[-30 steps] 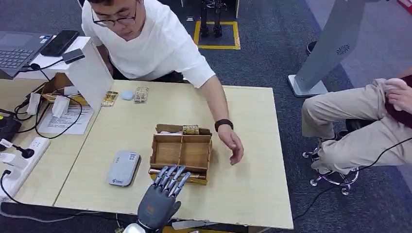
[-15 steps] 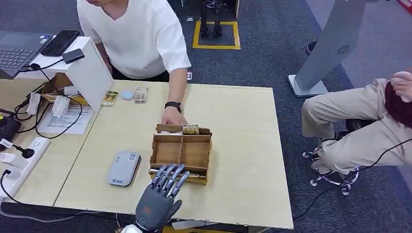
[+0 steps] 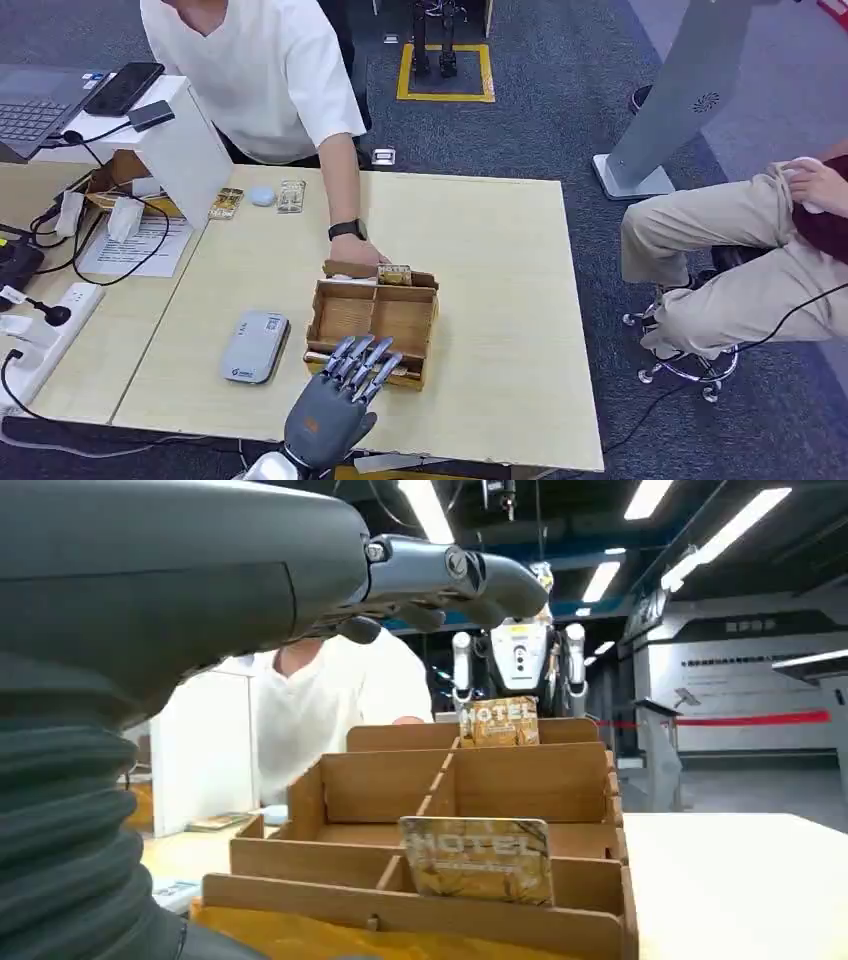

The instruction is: Pass the card to the sensor for recognition and then transmit it.

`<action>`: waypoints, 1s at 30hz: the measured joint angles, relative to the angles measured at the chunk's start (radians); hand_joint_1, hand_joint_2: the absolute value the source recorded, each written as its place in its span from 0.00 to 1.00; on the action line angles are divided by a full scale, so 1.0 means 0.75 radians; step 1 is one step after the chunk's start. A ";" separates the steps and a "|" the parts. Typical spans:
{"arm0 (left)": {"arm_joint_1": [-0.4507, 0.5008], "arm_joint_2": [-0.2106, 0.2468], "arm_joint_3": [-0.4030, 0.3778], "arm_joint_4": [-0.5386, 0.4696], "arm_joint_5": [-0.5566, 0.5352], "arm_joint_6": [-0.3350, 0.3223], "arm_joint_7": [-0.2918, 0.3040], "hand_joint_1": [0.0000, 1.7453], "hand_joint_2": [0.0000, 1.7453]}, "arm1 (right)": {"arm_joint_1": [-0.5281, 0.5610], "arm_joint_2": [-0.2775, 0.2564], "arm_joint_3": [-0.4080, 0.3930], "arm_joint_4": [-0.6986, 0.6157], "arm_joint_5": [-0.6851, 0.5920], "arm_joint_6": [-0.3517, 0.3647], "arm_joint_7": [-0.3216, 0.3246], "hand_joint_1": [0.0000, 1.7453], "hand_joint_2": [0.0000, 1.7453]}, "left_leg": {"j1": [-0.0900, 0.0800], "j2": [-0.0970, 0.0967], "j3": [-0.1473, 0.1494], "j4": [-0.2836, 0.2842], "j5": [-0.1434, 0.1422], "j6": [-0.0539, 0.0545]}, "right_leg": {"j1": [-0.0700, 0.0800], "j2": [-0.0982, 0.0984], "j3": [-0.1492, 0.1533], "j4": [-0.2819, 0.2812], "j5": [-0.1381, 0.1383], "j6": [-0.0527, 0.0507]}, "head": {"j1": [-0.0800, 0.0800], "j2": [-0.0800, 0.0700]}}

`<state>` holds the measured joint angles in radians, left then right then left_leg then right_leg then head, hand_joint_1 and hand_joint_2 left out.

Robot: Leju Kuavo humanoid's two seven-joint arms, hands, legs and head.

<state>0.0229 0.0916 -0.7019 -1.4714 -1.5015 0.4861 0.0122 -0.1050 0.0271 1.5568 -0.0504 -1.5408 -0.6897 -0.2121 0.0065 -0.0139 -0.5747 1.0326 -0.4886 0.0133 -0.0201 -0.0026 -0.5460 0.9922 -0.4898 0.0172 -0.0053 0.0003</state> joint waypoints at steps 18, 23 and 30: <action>-0.061 -0.038 -0.007 0.111 0.022 -0.092 0.021 0.00 1.00 | -0.005 -0.001 0.001 -0.005 0.004 0.000 0.001 0.00 1.00 | 0.000 0.000 0.000 0.000 0.000 0.000 | 0.000 0.000 0.000 0.000 0.000 0.000 | 0.000 0.000; -0.069 -0.046 -0.007 0.137 0.020 -0.093 0.027 0.09 1.00 | -0.007 -0.001 0.001 -0.007 0.004 0.000 0.003 0.00 1.00 | 0.000 0.000 0.000 0.000 0.000 0.000 | 0.000 0.000 0.000 0.000 0.000 0.000 | 0.000 0.000; -0.075 -0.046 -0.007 0.158 0.023 -0.099 0.030 1.00 1.00 | -0.007 -0.001 0.001 -0.008 0.008 0.000 0.003 0.00 1.00 | 0.000 0.000 0.000 0.000 0.000 0.000 | 0.000 0.000 0.000 0.000 0.000 0.000 | 0.000 0.000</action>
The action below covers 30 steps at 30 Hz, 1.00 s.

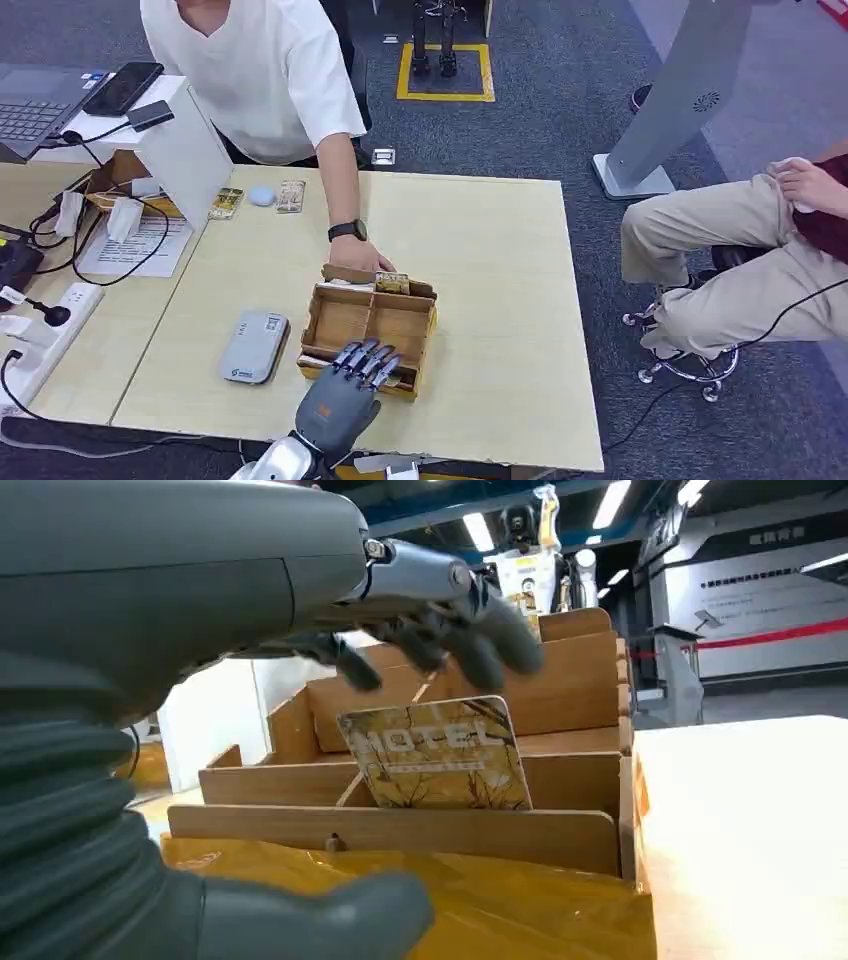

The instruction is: Pass the card to the sensor for recognition and then transmit it.

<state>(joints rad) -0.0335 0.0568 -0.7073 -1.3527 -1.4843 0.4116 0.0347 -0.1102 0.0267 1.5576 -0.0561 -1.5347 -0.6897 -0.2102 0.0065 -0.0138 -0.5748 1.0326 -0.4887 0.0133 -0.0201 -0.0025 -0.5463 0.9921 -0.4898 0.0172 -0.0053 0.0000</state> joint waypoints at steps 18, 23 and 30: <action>-0.006 -0.009 0.000 0.003 0.009 0.000 0.006 1.00 1.00 | -0.001 0.000 0.000 -0.005 0.009 0.001 0.000 0.00 1.00 | 0.000 0.000 0.000 0.000 0.000 0.000 | 0.000 0.000 0.000 0.000 0.000 0.000 | 0.000 0.000; -0.004 -0.009 0.000 0.003 0.022 0.006 -0.005 1.00 1.00 | -0.001 0.000 0.000 -0.005 0.019 0.001 0.000 0.00 1.00 | 0.000 0.000 0.000 0.000 0.000 0.000 | 0.000 0.000 0.000 0.000 0.000 0.000 | 0.000 0.000; 0.004 -0.009 0.000 0.003 0.043 0.071 -0.018 1.00 1.00 | -0.001 0.000 0.000 -0.006 0.024 0.001 0.000 0.00 1.00 | 0.000 0.000 0.000 0.000 0.000 0.000 | 0.000 0.000 0.000 0.000 0.000 0.000 | 0.000 0.000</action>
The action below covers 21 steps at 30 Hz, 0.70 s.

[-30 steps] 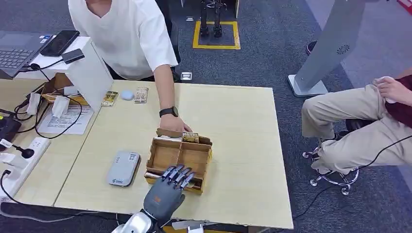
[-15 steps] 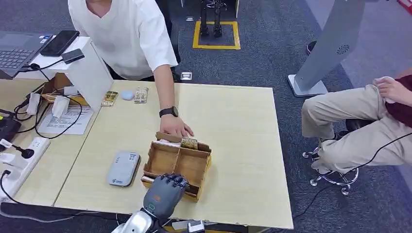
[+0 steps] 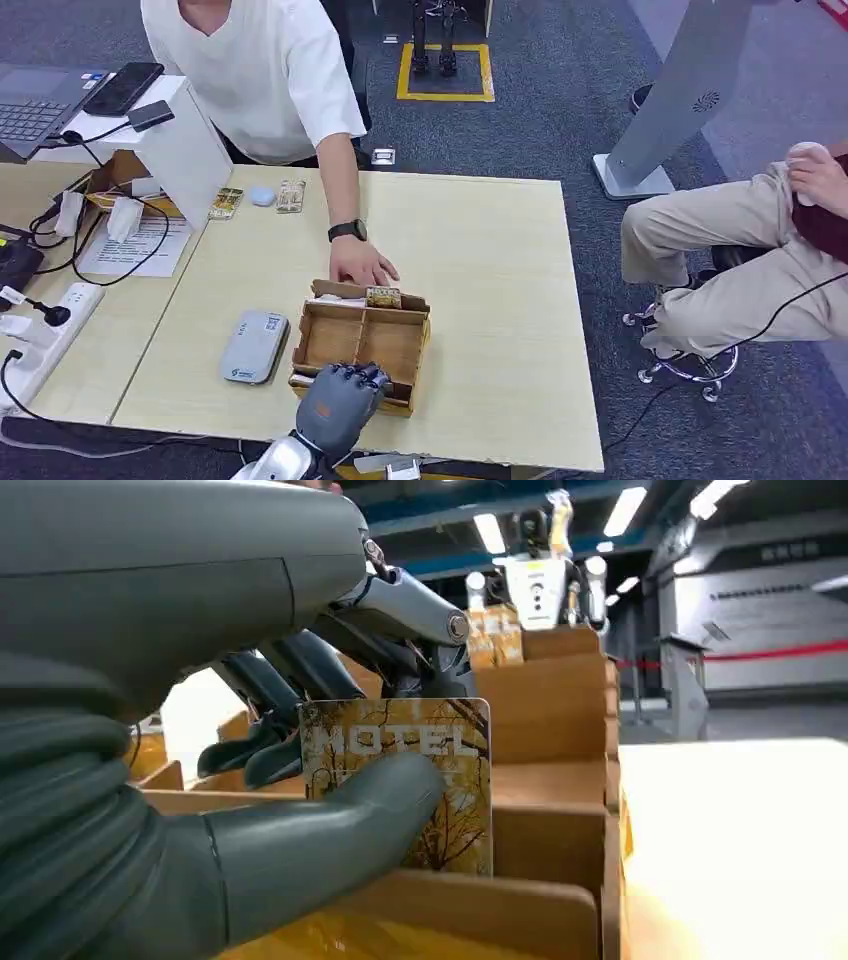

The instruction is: Pass the card to the sensor for recognition and then transmit it.

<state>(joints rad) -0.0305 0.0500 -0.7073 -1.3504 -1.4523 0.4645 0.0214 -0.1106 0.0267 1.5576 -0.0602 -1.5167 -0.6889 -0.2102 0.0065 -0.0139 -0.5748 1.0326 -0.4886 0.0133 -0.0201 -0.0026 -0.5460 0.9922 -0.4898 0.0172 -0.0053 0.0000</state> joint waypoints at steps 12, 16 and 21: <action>0.040 -0.015 0.009 -0.156 0.115 0.297 -0.122 1.00 1.00 | 0.000 0.001 0.000 0.000 0.016 -0.001 -0.002 0.00 1.00 | 0.000 0.000 0.000 0.000 0.000 0.000 | 0.000 0.000 0.000 0.000 0.000 0.000 | 0.000 0.000; 0.046 -0.049 0.074 -0.236 0.158 0.304 -0.201 1.00 1.00 | 0.000 0.001 0.000 0.000 0.023 -0.001 -0.002 0.00 1.00 | 0.000 0.000 0.000 0.000 0.000 0.000 | 0.000 0.000 0.000 0.000 0.000 0.000 | 0.000 0.000; 0.049 -0.107 0.176 -0.327 0.318 0.304 -0.348 1.00 1.00 | 0.000 0.001 0.000 0.001 0.035 -0.001 -0.002 0.00 1.00 | 0.000 0.000 0.000 0.000 0.000 0.000 | 0.000 0.000 0.000 0.000 0.000 0.000 | 0.000 0.000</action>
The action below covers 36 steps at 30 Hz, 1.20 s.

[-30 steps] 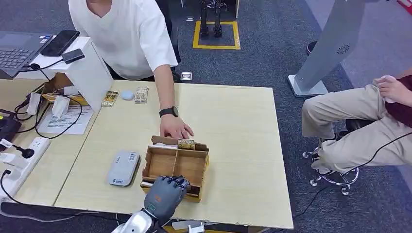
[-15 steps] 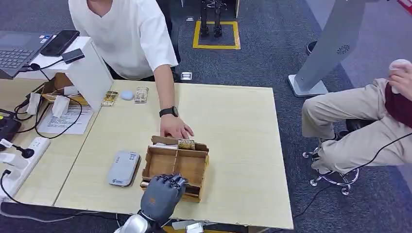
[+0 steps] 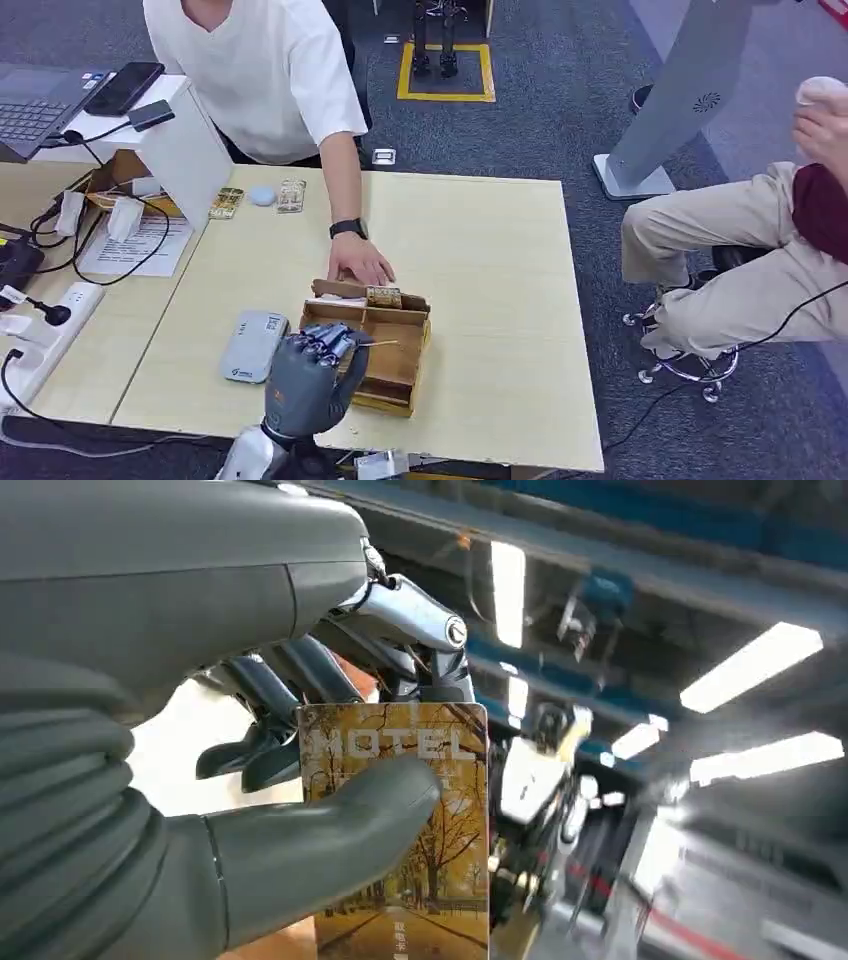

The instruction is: Pass the card to the sensor for recognition and then transmit it.

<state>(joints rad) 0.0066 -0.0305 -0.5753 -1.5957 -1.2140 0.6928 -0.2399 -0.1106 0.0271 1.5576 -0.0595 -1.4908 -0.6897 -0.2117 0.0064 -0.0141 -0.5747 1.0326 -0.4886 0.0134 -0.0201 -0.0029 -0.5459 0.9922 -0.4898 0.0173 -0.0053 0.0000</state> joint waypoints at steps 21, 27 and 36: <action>-0.443 -0.060 0.285 0.198 0.482 -0.114 0.272 1.00 1.00 | -0.015 0.000 0.000 0.011 0.097 0.000 0.048 0.00 1.00 | 0.000 0.000 0.000 0.000 0.002 0.000 | 0.000 0.000 0.000 0.001 0.001 0.000 | 0.000 0.000; -0.551 -0.057 0.334 0.356 0.357 -0.113 0.354 1.00 1.00 | -0.027 0.000 0.000 0.011 0.135 0.000 0.074 0.00 1.00 | 0.000 -0.001 0.000 0.000 0.002 0.000 | 0.000 -0.001 0.000 0.001 0.001 -0.001 | 0.001 0.000; -0.603 -0.054 0.344 0.479 0.235 -0.117 0.422 0.00 1.00 | -0.039 0.000 0.000 0.011 0.153 0.000 0.089 0.00 1.00 | 0.000 0.000 -0.001 0.000 0.002 0.000 | 0.000 0.000 -0.001 0.001 0.001 -0.001 | 0.000 0.000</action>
<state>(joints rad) -0.4458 -0.0713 -0.3170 -1.2363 -1.0376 0.6050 0.0767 -0.1395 0.0271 1.5576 -0.0515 -1.3760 -0.6897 -0.1450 0.0065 -0.0142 -0.5754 1.0328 -0.4873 0.0136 -0.0201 -0.0026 -0.5463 0.9926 -0.4890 0.0169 -0.0053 0.0004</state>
